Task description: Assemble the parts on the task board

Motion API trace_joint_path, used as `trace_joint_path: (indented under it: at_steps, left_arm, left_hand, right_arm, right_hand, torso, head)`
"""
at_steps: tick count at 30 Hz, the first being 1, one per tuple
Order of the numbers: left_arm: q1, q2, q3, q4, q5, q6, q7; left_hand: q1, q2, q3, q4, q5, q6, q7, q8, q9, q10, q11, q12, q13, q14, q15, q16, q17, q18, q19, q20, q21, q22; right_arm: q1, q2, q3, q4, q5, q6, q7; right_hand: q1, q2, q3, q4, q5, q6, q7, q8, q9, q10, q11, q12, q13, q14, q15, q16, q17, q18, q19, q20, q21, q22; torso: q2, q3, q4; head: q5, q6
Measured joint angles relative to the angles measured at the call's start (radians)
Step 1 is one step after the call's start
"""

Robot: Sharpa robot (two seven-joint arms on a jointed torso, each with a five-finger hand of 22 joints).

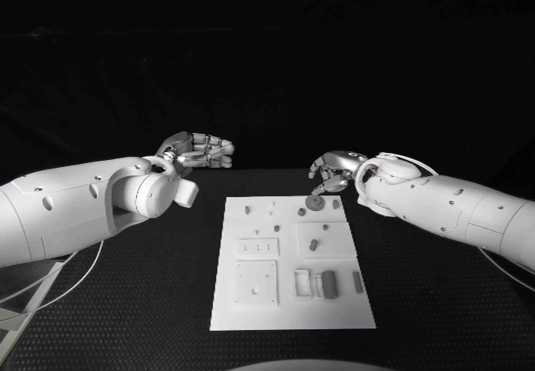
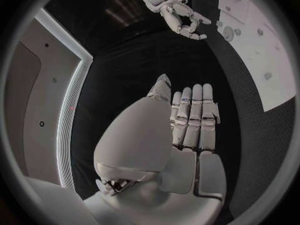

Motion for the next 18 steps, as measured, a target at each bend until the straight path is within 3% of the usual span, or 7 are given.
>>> trace_joint_path:
  at_steps: [8,18]
  left_arm:
    - [-0.004,0.004,-0.001,-0.002,-0.001,0.0,0.004]
    - [-0.004,0.006,0.0,-0.003,-0.003,0.0,0.004]
  left_hand:
    - [0.0,0.0,0.0,0.0,0.0,0.0,0.0,-0.005,-0.001,0.003,0.003,-0.004,0.0,0.0,0.0,0.0,0.001,-0.001,0.0,0.0,-0.004,-0.001]
    - [0.0,0.0,0.0,0.0,0.0,0.0,0.0,-0.005,-0.002,0.003,0.003,-0.004,-0.001,0.0,0.0,-0.004,0.002,-0.003,0.0,0.0,-0.004,-0.001]
  right_arm:
    - [-0.014,0.018,0.0,-0.01,-0.037,0.01,-0.009]
    - [-0.038,0.019,0.0,0.007,-0.075,0.023,-0.02]
  right_hand:
    - [0.0,0.0,0.009,-0.001,0.0,0.002,0.002,-0.014,-0.006,-0.005,0.005,0.043,0.033,0.002,0.003,0.046,0.03,0.002,-0.01,-0.01,0.067,0.0]
    - [-0.003,0.003,0.015,-0.001,0.0,0.003,0.002,-0.02,-0.007,-0.005,0.005,0.057,0.042,0.002,0.003,0.06,0.04,0.002,-0.014,-0.013,0.09,0.0]
  torso:
    - [0.025,-0.0036,0.011]
    - [0.045,-0.0091,0.024]
  head:
    - [-0.012,0.024]
    - [-0.016,0.028]
